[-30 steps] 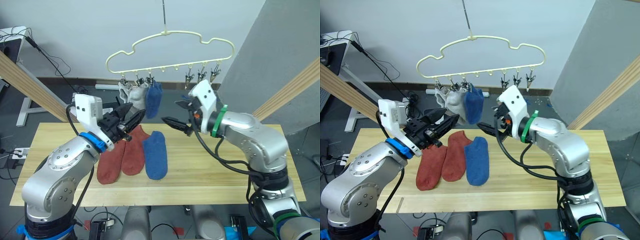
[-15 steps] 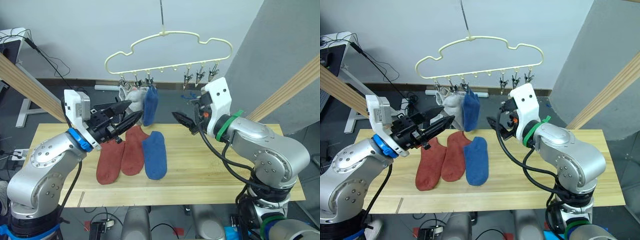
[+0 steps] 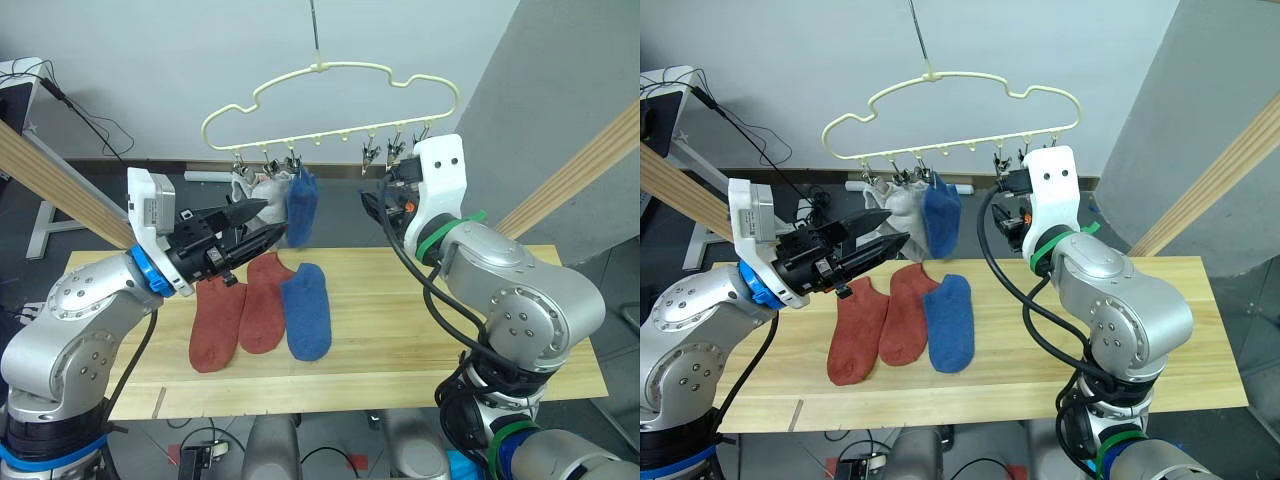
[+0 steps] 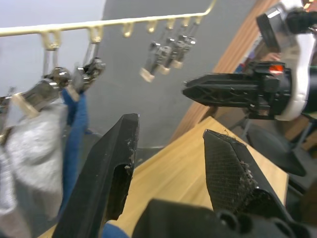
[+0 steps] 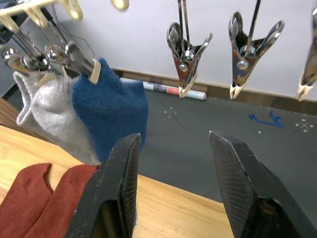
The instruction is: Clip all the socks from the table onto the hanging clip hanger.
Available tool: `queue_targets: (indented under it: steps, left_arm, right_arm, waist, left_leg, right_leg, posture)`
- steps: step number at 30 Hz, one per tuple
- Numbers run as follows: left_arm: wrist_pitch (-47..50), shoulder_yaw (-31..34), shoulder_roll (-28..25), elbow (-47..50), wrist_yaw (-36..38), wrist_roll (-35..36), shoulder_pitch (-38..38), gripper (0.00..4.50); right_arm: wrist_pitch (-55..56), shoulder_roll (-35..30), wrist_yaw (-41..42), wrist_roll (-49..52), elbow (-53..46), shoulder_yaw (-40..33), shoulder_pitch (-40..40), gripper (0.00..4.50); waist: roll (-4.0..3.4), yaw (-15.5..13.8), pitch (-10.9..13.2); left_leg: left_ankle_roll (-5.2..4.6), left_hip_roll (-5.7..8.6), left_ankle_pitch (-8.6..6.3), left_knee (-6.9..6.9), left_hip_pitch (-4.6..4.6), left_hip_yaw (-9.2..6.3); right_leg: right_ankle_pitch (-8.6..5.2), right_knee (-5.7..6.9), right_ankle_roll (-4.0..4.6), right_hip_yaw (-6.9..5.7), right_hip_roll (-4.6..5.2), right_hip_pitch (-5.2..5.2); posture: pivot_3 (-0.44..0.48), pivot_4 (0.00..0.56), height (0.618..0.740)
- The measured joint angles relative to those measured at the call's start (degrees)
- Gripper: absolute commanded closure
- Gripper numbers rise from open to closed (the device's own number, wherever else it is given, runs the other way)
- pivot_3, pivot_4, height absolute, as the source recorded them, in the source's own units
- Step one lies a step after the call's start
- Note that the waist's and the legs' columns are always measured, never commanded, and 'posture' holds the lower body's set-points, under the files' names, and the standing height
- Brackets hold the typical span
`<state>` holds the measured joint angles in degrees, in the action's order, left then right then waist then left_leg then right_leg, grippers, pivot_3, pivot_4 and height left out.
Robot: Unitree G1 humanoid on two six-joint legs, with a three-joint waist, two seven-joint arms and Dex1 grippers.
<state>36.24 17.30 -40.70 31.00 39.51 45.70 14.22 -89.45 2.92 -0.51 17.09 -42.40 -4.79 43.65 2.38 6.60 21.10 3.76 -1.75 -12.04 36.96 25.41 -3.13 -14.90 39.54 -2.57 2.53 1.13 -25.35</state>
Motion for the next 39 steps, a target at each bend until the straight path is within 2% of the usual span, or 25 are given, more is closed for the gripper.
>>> queue_targets:
  steps: [5,8,13,26,39]
  left_arm:
    - [0.60,0.05,-1.14,0.00,0.02,0.85,-0.13,2.11]
    - [0.59,0.00,-1.14,0.27,-0.01,0.90,-0.93,1.59]
    - [-0.24,-0.27,-1.11,0.96,-0.12,-0.09,-2.88,0.05]
    - [-1.31,0.02,-1.12,3.30,-1.35,-0.96,-5.90,0.01]
    - [-1.51,-0.02,-1.12,4.68,-3.24,-0.75,-5.63,0.01]
  right_arm:
    - [-1.01,0.05,0.41,-0.17,0.00,-0.70,0.01,2.29]
    - [-0.90,0.98,0.21,-0.61,0.50,-0.65,0.93,2.34]
    - [-0.41,1.83,-0.07,-1.31,1.72,-0.60,1.72,2.34]
    - [4.06,4.36,-0.10,-2.53,6.93,-0.31,3.55,2.34]
    - [9.91,2.94,-0.13,-2.91,11.47,1.60,4.88,2.34]
  waist:
    - [0.00,0.00,0.00]
    - [0.00,-0.01,0.00]
    - [-0.01,-0.03,0.00]
    - [-0.02,-0.14,0.01]
    - [-0.03,-0.26,0.02]
  left_leg:
    - [0.00,0.01,0.00,0.00,0.00,0.01]
    - [0.00,0.00,0.00,-0.01,0.00,0.01]
    - [0.00,0.00,0.00,-0.03,0.00,0.00]
    - [0.00,0.00,0.00,-0.06,0.00,0.01]
    - [0.00,0.00,0.00,-0.08,0.01,0.01]
  right_leg:
    - [0.00,-0.01,0.00,0.01,0.00,0.00]
    - [0.00,-0.01,0.00,0.01,0.00,0.00]
    - [0.00,-0.02,0.00,0.00,0.00,-0.01]
    - [0.00,-0.05,0.00,0.01,0.00,-0.02]
    - [0.00,-0.09,0.00,0.01,0.00,-0.01]
  posture:
    - [-0.225,0.343,0.740]
    - [-0.222,0.342,0.740]
    - [-0.212,0.340,0.740]
    - [-0.178,0.345,0.740]
    - [-0.162,0.353,0.740]
